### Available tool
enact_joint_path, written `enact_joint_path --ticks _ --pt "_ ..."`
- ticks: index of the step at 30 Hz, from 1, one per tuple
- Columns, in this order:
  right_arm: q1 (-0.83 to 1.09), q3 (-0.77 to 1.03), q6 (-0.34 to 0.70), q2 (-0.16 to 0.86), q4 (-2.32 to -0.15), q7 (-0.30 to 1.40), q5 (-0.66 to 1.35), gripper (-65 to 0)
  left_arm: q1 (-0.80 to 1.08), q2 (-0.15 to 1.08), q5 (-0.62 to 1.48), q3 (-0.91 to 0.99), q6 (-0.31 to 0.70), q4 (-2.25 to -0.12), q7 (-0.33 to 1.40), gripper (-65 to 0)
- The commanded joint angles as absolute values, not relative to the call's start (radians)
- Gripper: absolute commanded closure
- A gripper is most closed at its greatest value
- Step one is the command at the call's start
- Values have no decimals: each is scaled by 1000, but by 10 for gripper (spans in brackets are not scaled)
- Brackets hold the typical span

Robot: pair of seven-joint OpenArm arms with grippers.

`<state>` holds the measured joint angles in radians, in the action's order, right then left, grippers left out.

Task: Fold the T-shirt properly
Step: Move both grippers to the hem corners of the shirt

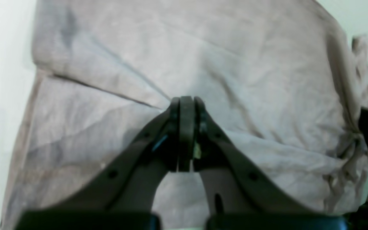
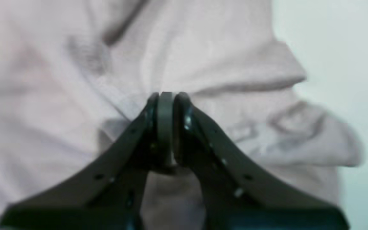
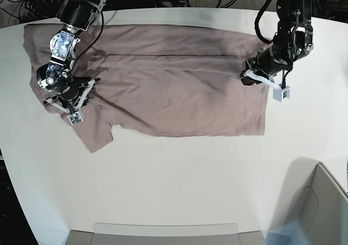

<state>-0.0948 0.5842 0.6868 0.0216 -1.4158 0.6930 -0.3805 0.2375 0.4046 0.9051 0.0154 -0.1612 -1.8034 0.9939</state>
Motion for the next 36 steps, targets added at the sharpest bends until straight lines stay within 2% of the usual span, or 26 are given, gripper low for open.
enact_joint_path --ticks 1,3,8,11,19,26,36 --pt "-133 587 698 31 -1461 674 -378 -39 228 415 917 19 -156 -1819 984 0" --pt "-174 587 698 35 -1486 674 -380 -71 228 415 917 19 -154 -1816 984 0" --pt "-280 579 698 77 -1437 674 -380 -266 229 417 917 19 -153 -1814 984 0" --pt "-357 556 698 104 -1339 671 -378 -330 229 417 917 19 -153 -1814 984 0" --pt "-565 550 698 165 -926 618 -372 -326 236 415 917 19 -153 -1814 984 0" --pt "-601 550 698 193 -734 452 -372 -325 237 415 917 19 -156 -1814 984 0" --pt "-634 547 693 236 -487 363 -374 -325 239 415 917 19 -154 -1814 984 0"
